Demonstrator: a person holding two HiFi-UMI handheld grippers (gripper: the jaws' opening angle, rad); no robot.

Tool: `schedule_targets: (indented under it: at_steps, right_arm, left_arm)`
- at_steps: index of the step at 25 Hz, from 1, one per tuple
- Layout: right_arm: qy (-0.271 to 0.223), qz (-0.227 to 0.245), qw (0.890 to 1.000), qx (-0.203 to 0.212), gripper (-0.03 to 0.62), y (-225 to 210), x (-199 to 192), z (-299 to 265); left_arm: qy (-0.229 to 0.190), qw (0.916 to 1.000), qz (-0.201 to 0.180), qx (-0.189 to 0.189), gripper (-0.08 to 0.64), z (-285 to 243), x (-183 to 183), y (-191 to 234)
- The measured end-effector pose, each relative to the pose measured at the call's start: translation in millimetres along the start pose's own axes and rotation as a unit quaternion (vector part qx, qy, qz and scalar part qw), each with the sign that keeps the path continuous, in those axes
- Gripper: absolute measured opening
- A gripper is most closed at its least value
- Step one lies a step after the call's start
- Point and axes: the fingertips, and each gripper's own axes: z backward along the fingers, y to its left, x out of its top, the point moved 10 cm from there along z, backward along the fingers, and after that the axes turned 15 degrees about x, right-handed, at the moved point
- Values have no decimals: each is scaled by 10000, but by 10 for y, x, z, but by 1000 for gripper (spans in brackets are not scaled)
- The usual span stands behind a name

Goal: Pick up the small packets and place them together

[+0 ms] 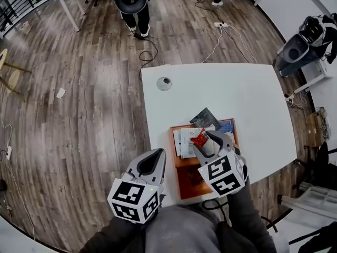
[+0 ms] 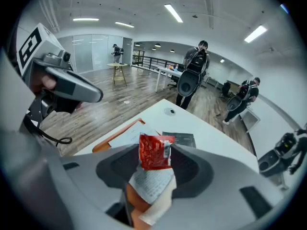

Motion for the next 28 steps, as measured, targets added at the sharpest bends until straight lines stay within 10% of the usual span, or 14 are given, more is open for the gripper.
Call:
schedule_targets:
  at_steps: [16, 28]
  right_arm:
    - [-178, 28, 9992, -370, 238, 181, -71, 203]
    - [-74, -907, 9874, -1296, 238, 264, -823, 712]
  left_arm:
    - [-52, 9997, -107, -202, -3, 108, -60, -71]
    - [316, 9949, -517, -810, -3, 121, -331, -403]
